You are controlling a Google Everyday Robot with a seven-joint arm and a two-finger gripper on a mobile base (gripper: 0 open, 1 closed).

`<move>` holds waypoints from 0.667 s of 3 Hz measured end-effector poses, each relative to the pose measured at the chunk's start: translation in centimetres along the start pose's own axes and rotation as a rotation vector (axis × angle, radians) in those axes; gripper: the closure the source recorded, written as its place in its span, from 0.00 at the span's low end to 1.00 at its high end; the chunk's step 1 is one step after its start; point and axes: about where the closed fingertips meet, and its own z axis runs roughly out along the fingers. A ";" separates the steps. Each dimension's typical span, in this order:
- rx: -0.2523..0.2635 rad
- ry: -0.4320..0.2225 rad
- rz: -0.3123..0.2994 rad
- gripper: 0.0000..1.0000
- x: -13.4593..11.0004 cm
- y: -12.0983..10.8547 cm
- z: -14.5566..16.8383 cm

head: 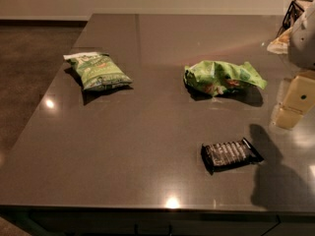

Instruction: Move green rice chip bag near green jalapeno chip bag

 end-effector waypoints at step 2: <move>0.001 -0.023 0.029 0.00 -0.7 -1.5 0.7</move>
Offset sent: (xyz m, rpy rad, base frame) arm 0.0380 0.0067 -0.0074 0.0653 0.0147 -0.0519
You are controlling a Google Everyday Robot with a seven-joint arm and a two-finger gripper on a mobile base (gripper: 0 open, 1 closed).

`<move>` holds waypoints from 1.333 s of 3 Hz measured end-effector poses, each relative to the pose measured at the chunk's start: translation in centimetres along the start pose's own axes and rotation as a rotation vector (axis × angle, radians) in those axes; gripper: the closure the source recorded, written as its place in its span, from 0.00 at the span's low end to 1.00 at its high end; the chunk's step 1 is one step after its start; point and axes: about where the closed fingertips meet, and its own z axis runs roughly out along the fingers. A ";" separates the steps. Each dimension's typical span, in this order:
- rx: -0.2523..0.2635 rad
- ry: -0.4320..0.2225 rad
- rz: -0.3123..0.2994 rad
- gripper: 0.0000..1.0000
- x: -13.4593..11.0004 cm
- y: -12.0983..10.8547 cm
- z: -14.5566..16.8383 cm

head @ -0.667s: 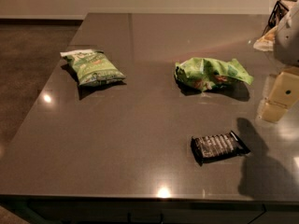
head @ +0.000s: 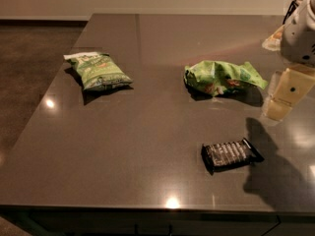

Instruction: Move green rice chip bag near green jalapeno chip bag

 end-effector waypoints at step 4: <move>0.088 -0.053 0.229 0.00 -0.3 -13.6 10.4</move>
Offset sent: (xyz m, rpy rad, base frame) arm 0.1533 -0.0101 -0.0506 0.1198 -0.0484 -0.2403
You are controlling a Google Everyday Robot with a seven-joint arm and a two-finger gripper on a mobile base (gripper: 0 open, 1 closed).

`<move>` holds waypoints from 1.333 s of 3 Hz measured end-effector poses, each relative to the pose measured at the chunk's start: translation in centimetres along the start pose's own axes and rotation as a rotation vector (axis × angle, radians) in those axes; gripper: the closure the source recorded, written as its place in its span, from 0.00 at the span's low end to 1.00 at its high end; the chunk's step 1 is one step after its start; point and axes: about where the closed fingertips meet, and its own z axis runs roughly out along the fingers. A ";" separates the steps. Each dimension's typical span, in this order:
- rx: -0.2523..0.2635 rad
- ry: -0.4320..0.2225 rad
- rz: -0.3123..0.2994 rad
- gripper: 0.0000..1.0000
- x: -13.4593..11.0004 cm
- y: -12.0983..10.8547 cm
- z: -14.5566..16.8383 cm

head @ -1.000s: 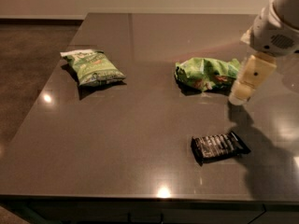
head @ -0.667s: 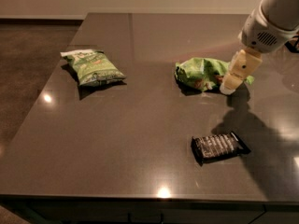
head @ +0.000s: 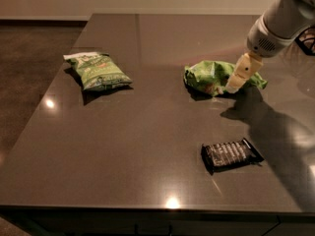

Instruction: Move green rice chip bag near green jalapeno chip bag

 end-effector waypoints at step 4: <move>-0.051 0.004 -0.032 0.38 -1.3 -0.2 5.1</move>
Offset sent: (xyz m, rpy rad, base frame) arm 0.0302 0.0146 -0.0438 0.0137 0.0378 0.0396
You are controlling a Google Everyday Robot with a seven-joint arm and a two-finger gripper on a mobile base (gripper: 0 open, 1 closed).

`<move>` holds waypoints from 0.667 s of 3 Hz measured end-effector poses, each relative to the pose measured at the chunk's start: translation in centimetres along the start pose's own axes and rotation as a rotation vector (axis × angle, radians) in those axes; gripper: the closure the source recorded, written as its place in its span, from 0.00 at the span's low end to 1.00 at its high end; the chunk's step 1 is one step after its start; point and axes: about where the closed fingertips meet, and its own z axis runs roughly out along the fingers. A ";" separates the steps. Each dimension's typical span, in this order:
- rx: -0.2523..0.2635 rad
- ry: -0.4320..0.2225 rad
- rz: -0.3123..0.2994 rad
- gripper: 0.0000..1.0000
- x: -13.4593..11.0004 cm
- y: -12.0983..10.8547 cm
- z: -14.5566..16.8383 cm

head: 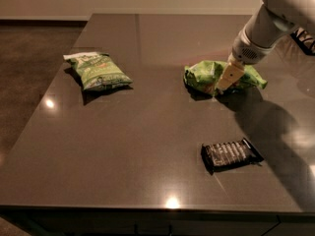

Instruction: Move green rice chip bag near green jalapeno chip bag

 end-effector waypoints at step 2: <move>-0.006 -0.027 -0.073 0.84 -3.1 1.0 -1.1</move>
Offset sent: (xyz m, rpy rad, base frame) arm -0.0006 0.0580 0.0434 0.0105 -0.0564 0.1478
